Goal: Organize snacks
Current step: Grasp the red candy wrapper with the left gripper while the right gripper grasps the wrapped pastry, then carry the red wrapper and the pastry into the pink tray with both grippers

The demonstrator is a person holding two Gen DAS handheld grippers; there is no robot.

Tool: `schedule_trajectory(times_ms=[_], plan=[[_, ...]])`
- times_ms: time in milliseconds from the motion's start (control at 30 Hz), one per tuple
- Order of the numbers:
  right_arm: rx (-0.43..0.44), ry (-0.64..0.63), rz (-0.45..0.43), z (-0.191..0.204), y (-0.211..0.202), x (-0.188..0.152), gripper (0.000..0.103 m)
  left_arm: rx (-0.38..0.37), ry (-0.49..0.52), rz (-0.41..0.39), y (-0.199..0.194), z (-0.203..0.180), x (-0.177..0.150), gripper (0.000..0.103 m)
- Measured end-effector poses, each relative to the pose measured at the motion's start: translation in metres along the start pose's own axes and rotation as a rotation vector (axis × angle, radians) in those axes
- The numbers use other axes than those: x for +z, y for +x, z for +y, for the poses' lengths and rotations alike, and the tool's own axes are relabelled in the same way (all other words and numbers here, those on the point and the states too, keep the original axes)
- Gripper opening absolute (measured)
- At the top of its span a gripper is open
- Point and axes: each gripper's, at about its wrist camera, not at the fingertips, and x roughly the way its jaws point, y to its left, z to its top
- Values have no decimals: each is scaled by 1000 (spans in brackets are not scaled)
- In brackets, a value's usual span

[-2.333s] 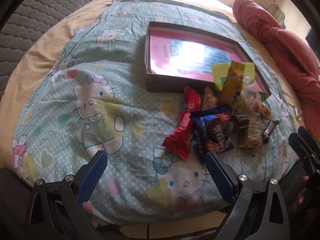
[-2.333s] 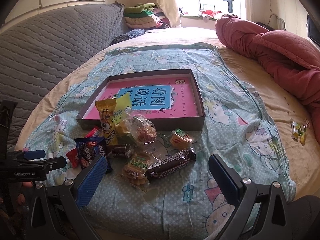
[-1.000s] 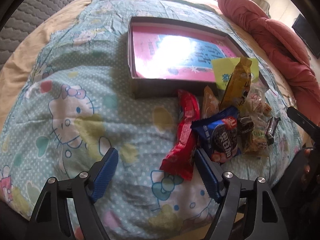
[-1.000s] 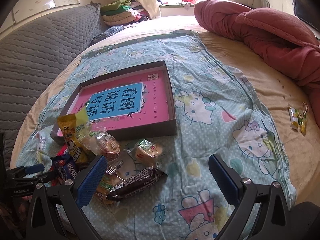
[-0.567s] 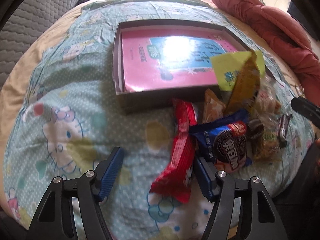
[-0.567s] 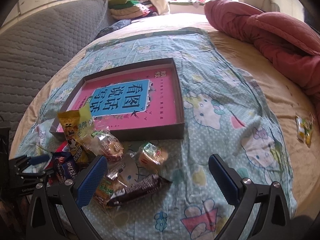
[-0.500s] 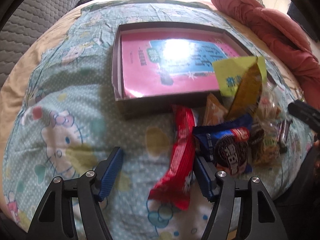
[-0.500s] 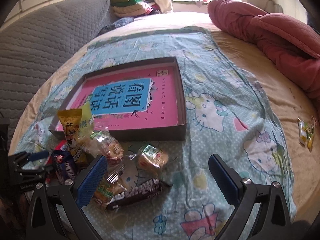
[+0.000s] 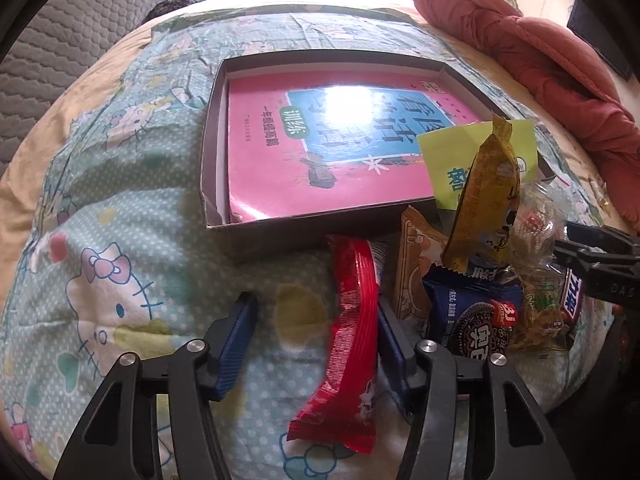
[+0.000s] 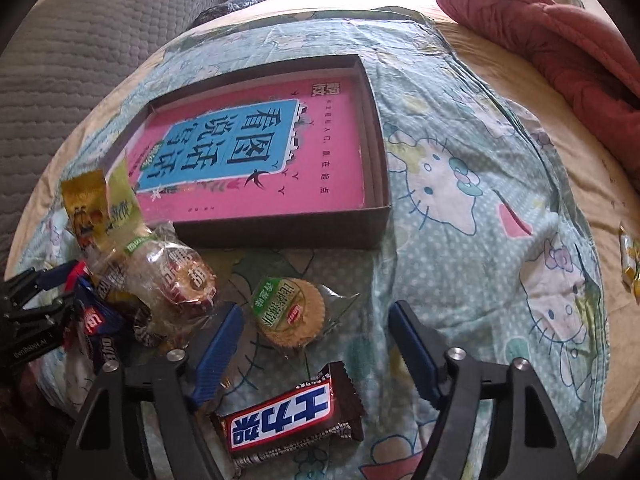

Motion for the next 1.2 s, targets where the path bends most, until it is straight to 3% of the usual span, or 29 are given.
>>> schedule_trajectory(times_ms=[200,267,367,533,700,1200], plan=[[-66,-83,-16,16,4,-1,54,0,-3,5,2,-2,0,56],[-51,-58,-27,10,1,0,47,-13,-21,5,2,1,0,53],[-11,3,-37,-3,-3,0,45,-15,-32,2,2,4,0,49],[5,-2,-84,-2,-13,3,40,-36,-57,-1,1,7,0,36],[-11,-35,-58,4,-8,2,39,-62,-70,4,0,7,0,20],[38,10,-120,-6,-28,1,38,-95,-96,-32,-24,11,-7,18]])
